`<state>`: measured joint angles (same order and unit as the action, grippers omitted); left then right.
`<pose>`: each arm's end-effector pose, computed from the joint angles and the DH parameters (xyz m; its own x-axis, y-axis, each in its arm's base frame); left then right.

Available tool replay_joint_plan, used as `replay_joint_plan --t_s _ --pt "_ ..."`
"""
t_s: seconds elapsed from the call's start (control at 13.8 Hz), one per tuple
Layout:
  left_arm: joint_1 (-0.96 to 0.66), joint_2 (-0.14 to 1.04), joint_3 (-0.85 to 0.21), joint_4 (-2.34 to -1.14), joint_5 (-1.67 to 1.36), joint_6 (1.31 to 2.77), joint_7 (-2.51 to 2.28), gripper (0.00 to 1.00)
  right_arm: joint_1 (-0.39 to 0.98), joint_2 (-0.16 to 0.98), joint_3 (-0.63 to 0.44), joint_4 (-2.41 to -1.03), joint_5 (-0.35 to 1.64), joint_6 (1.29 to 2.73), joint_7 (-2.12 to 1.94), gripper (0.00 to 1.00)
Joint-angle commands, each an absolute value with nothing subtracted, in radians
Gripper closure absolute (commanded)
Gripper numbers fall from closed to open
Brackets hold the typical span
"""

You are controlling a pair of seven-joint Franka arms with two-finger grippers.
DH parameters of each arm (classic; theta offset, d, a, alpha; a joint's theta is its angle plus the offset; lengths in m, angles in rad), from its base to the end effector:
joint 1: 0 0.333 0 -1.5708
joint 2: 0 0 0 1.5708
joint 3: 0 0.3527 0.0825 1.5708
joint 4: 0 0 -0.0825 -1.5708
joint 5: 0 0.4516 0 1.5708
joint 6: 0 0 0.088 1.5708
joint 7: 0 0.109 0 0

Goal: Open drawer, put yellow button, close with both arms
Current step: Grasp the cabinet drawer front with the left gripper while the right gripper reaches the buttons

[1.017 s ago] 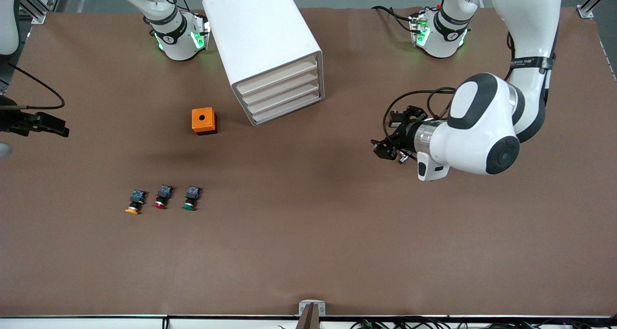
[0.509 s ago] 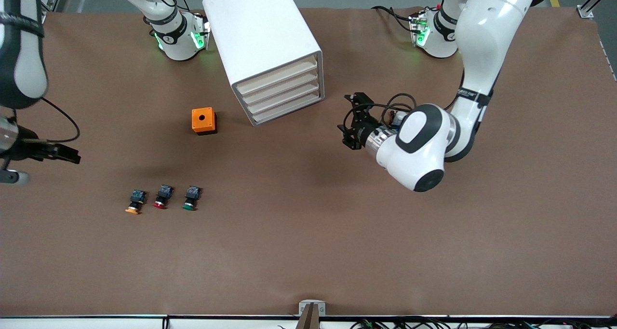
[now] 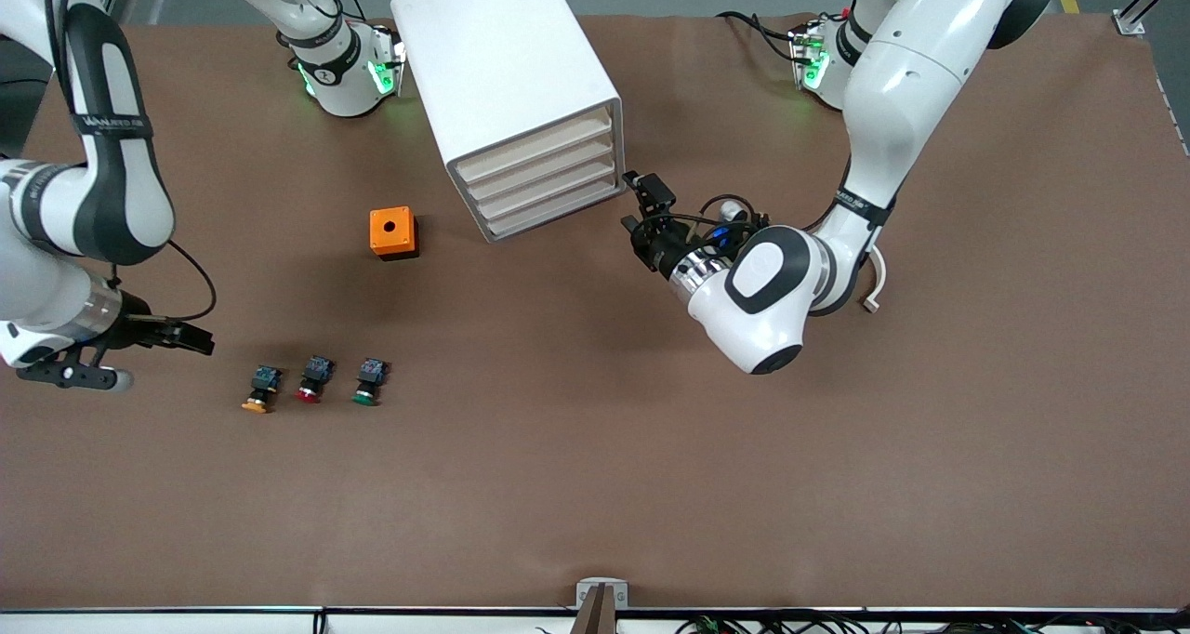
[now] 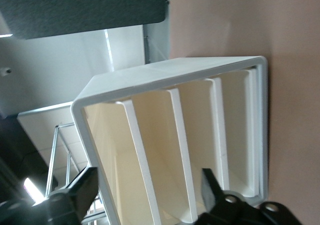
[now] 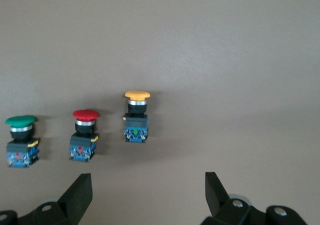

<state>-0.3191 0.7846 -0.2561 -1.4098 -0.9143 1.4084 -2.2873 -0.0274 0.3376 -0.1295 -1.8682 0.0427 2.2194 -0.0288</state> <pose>0.5920 -0.4527 0.2578 -0.4808 0.8614 -0.1640 0.3039 -0.0118 -0.9526 0.6891 -0.1025 0.3310 0.9892 -0.1454 0.0166 -0.1456 -0.9893 0.0088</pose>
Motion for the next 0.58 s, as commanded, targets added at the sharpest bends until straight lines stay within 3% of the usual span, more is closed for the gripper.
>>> replay_joint_plan --t_s 0.0,0.22,0.51 --pt "-0.331 0.815 -0.258 -1.384 -0.968 1.385 -2.339 0.34 -0.009 0.366 -0.129 -1.93 0.101 2.327 -0.009 0.0" --pt "-0.368 0.83 -0.258 -1.385 -0.995 1.385 -2.342 0.43 -0.002 0.412 -0.127 -1.96 0.127 2.42 -0.009 0.0" --pt "-0.413 0.847 -0.258 -1.385 -1.023 1.385 -2.365 0.45 0.021 0.478 -0.127 -1.959 0.149 2.474 -0.011 0.0"
